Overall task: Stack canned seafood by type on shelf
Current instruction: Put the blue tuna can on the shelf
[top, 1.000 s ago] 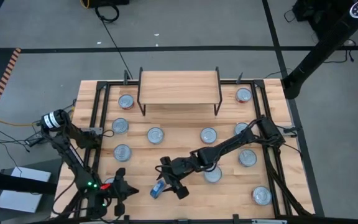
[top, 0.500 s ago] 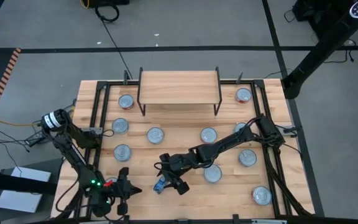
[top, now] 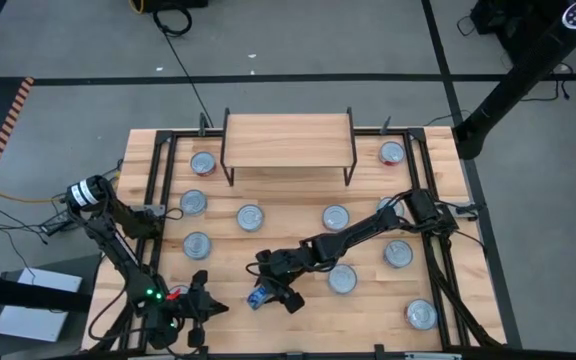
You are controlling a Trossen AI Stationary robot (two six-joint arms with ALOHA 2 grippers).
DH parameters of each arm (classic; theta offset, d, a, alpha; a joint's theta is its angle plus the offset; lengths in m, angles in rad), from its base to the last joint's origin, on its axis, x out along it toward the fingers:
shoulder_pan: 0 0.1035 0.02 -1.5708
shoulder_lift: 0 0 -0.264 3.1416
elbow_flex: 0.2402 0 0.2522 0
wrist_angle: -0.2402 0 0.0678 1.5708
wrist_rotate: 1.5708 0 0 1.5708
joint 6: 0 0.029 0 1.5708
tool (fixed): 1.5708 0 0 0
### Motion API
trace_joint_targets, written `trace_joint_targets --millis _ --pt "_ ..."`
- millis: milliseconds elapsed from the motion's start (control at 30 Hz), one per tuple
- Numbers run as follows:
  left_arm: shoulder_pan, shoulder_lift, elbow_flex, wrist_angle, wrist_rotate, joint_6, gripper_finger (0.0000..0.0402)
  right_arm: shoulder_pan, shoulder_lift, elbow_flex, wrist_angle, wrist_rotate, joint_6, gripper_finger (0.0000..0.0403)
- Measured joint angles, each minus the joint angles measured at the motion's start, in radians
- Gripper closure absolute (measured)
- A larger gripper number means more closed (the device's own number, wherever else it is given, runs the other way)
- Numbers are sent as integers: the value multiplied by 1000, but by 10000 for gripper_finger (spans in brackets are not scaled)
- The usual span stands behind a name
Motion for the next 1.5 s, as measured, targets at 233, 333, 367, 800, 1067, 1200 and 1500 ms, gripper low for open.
trace_joint_targets --millis 233,333,367,800,1067,1200,1500 --pt "3 0 0 14 0 22 383 -5 -1 0 -1 -1 64 260" --pt "8 0 0 14 -5 23 383 -5 -6 0 -5 -3 90 259" --pt "10 0 0 13 -16 26 383 -5 -10 0 -9 -3 101 259" --pt "86 0 0 56 -149 225 383 -132 -255 106 -250 69 314 259" --pt "143 0 0 111 -169 330 383 -364 -490 116 -443 193 354 259" --pt "165 0 0 110 -168 365 383 -518 -541 116 -514 194 406 259" --pt "181 0 0 110 -167 366 383 -862 -448 114 -584 -40 522 259"
